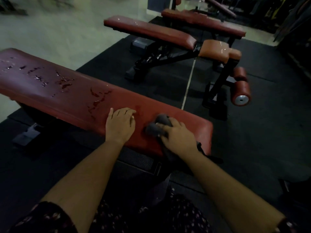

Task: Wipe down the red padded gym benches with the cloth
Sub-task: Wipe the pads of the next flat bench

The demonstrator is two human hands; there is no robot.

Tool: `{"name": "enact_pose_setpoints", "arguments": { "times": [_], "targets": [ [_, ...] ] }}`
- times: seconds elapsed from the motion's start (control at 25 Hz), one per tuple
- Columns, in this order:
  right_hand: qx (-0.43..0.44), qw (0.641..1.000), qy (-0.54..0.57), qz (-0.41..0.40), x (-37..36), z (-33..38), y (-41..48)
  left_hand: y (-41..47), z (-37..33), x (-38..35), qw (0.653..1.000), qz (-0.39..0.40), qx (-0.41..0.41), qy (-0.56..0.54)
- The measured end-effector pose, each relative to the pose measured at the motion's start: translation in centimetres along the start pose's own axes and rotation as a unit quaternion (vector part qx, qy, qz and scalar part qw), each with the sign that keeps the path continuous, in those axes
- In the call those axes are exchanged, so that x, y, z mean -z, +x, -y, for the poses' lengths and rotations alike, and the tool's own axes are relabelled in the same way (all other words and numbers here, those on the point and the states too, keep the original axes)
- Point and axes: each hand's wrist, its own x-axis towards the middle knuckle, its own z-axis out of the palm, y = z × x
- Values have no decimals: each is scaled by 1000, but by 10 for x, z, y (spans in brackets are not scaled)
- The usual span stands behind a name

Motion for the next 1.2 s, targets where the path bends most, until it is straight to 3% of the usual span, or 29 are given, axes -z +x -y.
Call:
{"name": "enact_pose_setpoints", "arguments": {
  "times": [0.24, 0.36, 0.52, 0.72, 1.0, 1.12, 1.2],
  "targets": [
    [-142, 990, 3, -1, -4, -38, 79, 6, 52, 6, 999, -18, -25, 9],
    [-163, 986, -10, 21, -7, -41, 113, 5, 53, 0, 999, -46, -20, -20],
    [-72, 996, -45, 35, 0, -27, 123, 5, 56, -2, 997, -53, -18, -44],
    [74, 995, -60, 28, 0, 26, 70, 5, 55, -3, 998, -48, -11, -49],
    [193, 973, -123, 4, -17, 79, -13, 6, 59, 5, 997, -19, -37, -62],
    [234, 967, -105, 4, -18, 100, 12, 13, 74, 17, 997, -40, -15, -68],
    [199, 979, -48, 18, -14, 105, 44, 15, 92, 24, 997, -61, 22, -40]
  ]
}}
